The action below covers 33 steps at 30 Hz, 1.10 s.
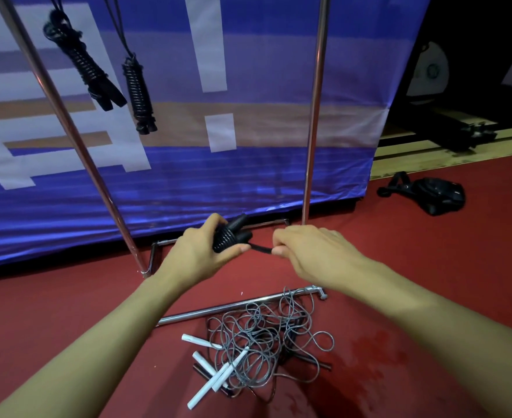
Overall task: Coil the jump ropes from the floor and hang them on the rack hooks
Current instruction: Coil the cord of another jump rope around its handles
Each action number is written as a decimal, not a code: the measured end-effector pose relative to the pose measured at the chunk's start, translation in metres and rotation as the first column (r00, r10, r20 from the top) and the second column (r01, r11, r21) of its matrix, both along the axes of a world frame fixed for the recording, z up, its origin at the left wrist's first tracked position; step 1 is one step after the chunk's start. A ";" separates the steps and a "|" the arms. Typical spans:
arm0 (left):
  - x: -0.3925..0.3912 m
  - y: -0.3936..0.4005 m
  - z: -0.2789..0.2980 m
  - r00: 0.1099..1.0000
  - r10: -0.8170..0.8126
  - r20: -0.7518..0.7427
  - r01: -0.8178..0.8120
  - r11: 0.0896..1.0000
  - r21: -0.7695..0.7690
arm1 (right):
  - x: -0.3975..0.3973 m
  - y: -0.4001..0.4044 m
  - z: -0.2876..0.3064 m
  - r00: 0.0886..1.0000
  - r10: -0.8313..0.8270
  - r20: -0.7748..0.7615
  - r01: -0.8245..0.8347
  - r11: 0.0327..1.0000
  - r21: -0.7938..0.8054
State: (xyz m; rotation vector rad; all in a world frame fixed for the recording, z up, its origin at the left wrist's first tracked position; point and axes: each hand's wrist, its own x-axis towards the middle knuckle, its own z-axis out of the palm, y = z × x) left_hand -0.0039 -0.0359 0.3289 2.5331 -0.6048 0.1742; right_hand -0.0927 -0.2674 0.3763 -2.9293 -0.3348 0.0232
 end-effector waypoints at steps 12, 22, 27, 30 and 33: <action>-0.012 -0.019 -0.011 0.980 -0.144 0.135 0.083 0.921 0.380 | 0.008 -0.006 0.003 0.966 0.227 0.122 -0.230 0.973 0.013; -0.020 -0.024 0.002 0.966 -0.257 0.003 0.241 0.910 0.338 | 0.016 -0.019 0.003 0.967 0.142 0.213 -0.173 0.976 0.133; -0.025 -0.024 0.013 0.914 -0.396 -0.090 0.405 0.869 0.284 | 0.028 -0.031 -0.010 0.975 0.178 0.131 -0.204 0.954 0.222; -0.035 -0.028 0.020 0.874 -0.467 -0.132 0.485 0.836 0.256 | 0.031 -0.034 -0.012 0.969 0.235 0.077 -0.247 0.926 0.286; -0.039 -0.027 0.027 0.850 -0.511 -0.126 0.525 0.841 0.133 | 0.033 -0.040 -0.017 0.977 0.212 0.019 -0.201 0.890 0.409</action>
